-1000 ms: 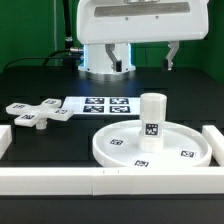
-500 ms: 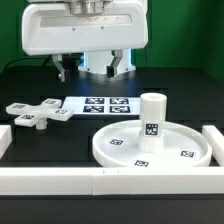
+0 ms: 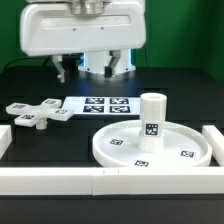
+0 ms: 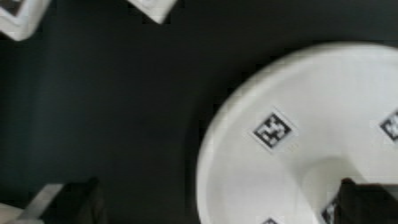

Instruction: Assemble round table

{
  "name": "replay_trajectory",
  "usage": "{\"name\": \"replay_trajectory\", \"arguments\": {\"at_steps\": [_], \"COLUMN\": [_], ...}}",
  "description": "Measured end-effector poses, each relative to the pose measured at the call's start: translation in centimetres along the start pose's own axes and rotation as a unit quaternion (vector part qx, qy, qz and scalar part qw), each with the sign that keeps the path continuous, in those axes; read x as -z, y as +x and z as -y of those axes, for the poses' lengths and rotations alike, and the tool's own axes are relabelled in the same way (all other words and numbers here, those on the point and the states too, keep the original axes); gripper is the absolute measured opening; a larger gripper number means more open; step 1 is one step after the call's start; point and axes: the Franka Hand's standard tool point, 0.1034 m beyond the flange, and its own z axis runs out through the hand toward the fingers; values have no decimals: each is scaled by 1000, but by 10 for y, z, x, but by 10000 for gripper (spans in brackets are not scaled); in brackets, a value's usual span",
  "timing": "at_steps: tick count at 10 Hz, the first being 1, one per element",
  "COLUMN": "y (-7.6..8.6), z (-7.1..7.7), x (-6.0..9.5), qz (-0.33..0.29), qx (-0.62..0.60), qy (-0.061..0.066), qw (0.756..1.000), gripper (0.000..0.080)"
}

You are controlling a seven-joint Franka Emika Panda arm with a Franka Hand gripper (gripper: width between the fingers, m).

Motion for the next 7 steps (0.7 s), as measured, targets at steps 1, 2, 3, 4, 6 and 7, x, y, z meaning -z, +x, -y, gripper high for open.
{"name": "replay_trajectory", "arguments": {"at_steps": [1, 2, 3, 4, 6, 7], "y": [-14, -25, -33, -32, -32, -33], "z": [-13, -23, -30, -29, -28, -29], "x": [-2, -5, -9, -9, -10, -11], "qz": [4, 7, 9, 9, 9, 10], "qx": [7, 7, 5, 4, 5, 5], "qy": [-1, -1, 2, 2, 3, 3], "qw": [1000, 1000, 1000, 1000, 1000, 1000], "gripper": [649, 649, 649, 649, 649, 649]}}
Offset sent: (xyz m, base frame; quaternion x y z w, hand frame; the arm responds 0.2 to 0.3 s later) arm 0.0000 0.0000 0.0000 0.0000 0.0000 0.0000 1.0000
